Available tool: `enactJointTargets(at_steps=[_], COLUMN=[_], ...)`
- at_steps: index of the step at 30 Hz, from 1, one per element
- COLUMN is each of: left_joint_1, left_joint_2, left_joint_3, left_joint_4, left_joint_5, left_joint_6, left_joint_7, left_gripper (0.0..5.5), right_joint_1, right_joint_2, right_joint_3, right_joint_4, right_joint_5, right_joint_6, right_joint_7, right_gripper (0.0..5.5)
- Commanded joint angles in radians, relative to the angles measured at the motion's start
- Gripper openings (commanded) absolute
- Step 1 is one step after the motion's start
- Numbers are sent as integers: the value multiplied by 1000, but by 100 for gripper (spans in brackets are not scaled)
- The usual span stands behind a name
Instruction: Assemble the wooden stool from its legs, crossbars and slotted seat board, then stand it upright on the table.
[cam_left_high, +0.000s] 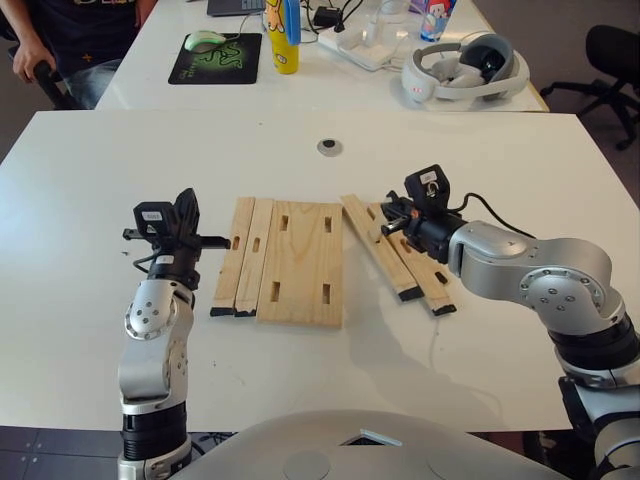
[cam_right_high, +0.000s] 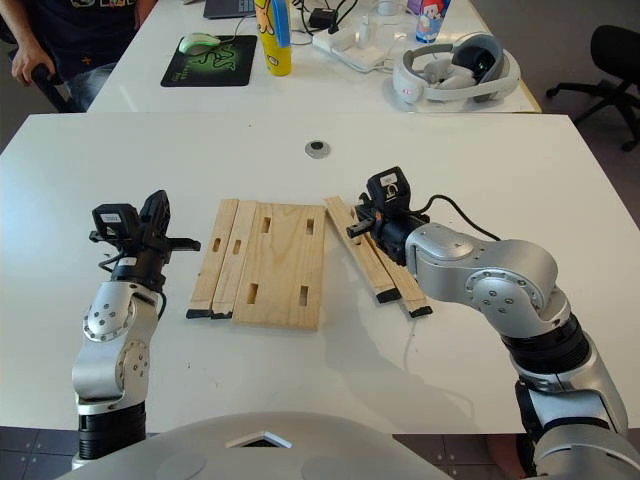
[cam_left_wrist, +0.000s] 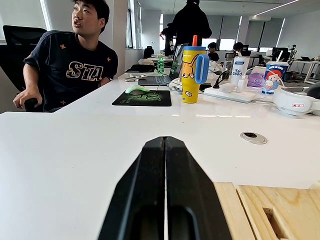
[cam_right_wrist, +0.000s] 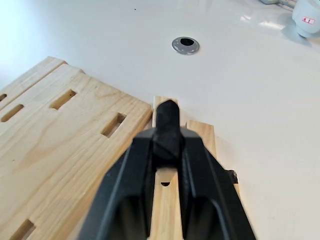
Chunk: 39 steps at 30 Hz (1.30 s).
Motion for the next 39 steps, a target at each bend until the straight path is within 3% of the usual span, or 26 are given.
enactJointTargets(at_steps=[1, 6, 9, 10, 14, 22, 30, 35, 39], left_joint_1=[-8, -28, -40, -45, -48, -57, -65, -23, -11], left_joint_2=[7, 6, 7, 9, 9, 10, 15, 8, 7], left_joint_3=[-6, -7, -6, -4, 5, 16, 16, 35, 39], left_joint_4=[16, 38, 48, 52, 55, 61, 66, 32, 27], left_joint_5=[5, 7, 8, 7, 5, 4, 8, 10, 9], left_joint_6=[2, -9, -14, -16, -19, -24, -27, -29, -30], left_joint_7=[-6, -8, -10, -12, -12, -13, -15, 1, 3], left_gripper=[0, 0, 0, 0, 0, 0, 0, 0, 0], right_joint_1=[93, 142, 129, 117, 65, 27, -84, 46, 117], right_joint_2=[1, 34, 103, 130, 200, 233, 341, 95, 16], right_joint_3=[53, 60, -4, -36, -114, -167, -341, -466, -488], right_joint_4=[48, 118, 116, 105, 82, 73, 49, 78, 92], right_joint_5=[-121, -246, -296, -307, -362, -434, -472, -368, -360], right_joint_6=[54, 41, -28, -57, -123, -125, -280, -77, -15], right_joint_7=[87, 188, 213, 217, 247, 346, 340, 566, 663], right_gripper=[42, 42, 42, 79, 123, 123, 123, 179, 242])
